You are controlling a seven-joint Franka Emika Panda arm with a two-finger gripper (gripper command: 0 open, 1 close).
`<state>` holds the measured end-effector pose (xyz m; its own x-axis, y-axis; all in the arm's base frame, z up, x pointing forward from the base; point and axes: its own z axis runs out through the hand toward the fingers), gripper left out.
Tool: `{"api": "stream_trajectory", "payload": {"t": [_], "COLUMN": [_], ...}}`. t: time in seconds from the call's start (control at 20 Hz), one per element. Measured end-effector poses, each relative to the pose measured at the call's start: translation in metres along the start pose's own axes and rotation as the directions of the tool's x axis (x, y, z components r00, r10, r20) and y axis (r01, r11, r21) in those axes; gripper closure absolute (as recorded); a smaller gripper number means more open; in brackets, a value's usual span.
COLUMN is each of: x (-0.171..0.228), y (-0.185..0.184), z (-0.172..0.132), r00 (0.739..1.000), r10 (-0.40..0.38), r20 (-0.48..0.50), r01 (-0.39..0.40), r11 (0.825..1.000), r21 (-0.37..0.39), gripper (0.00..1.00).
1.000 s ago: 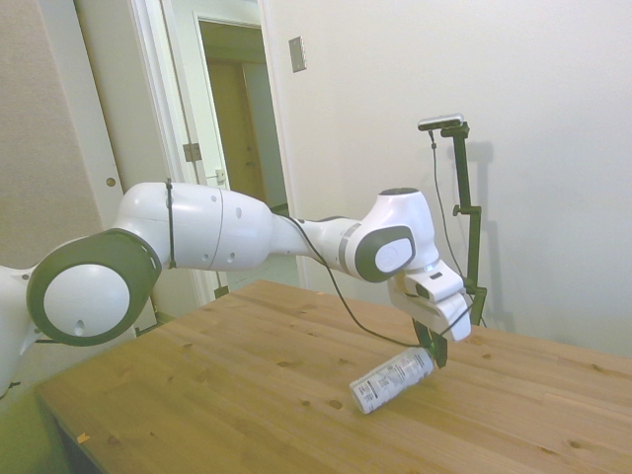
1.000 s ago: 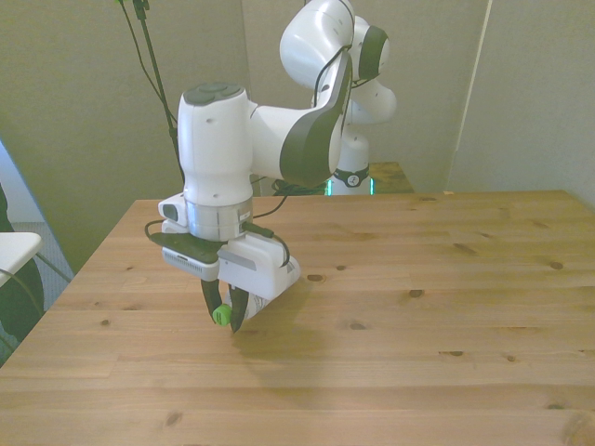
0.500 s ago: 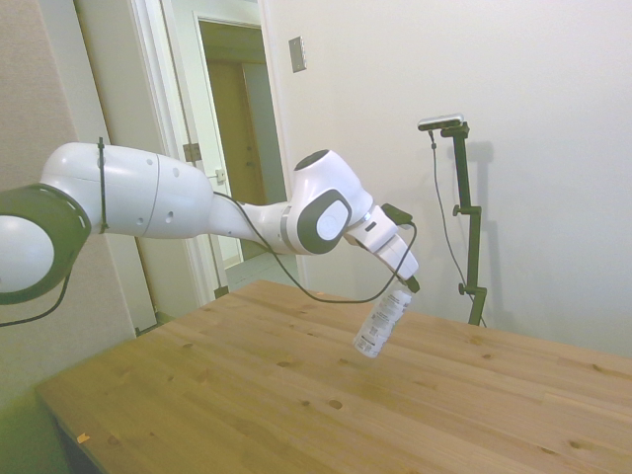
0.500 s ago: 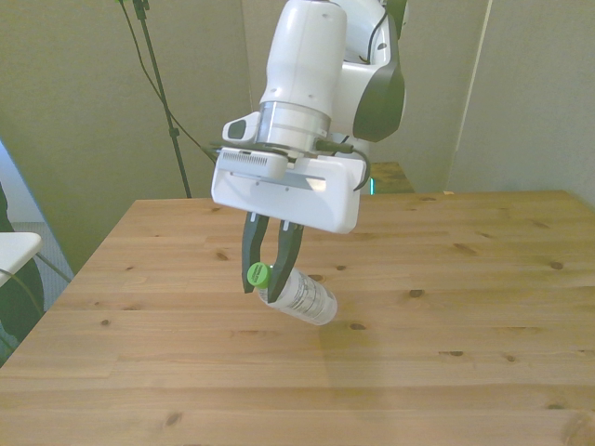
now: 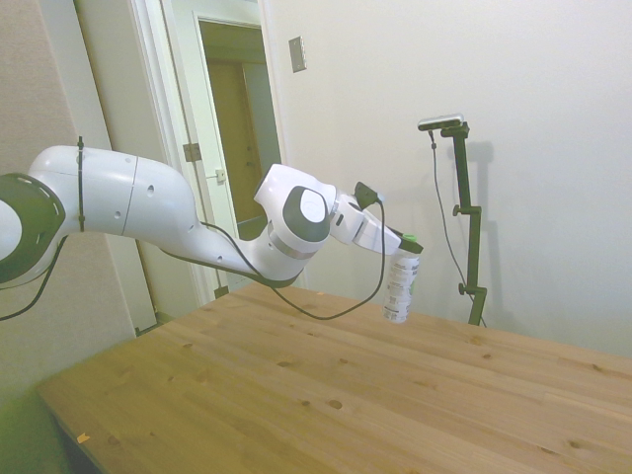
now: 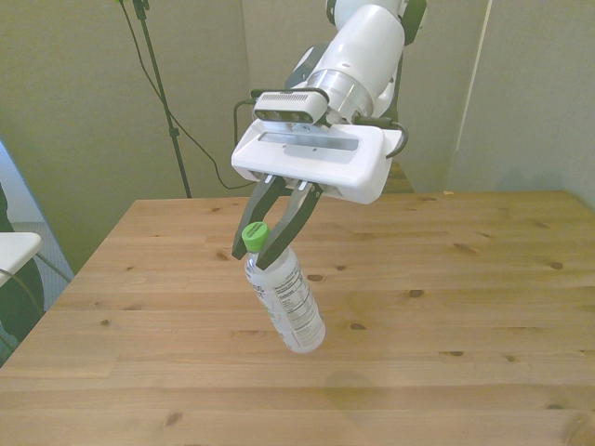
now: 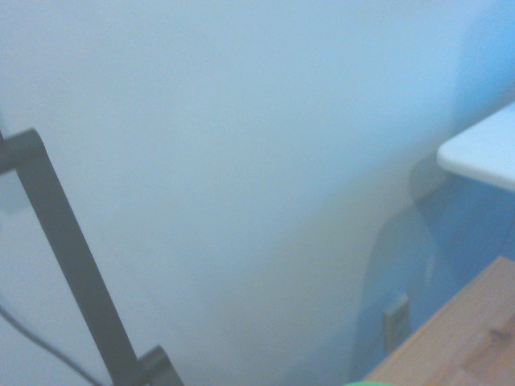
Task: Stand the water bottle
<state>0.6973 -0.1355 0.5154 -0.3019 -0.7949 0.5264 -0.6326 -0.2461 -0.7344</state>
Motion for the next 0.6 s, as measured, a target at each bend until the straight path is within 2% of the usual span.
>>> {"api": "stream_trajectory", "payload": {"t": [0.3, 0.6], "x": [-0.045, -0.072], "y": [0.016, 0.047], "z": [0.016, 0.032], "r00": [0.993, 0.990], "r10": [0.009, 0.022], "r20": [-0.120, -0.140], "r01": [0.001, -0.014], "r11": [0.997, 0.998], "r21": [0.078, 0.058], "gripper": [1.00, 1.00]}}
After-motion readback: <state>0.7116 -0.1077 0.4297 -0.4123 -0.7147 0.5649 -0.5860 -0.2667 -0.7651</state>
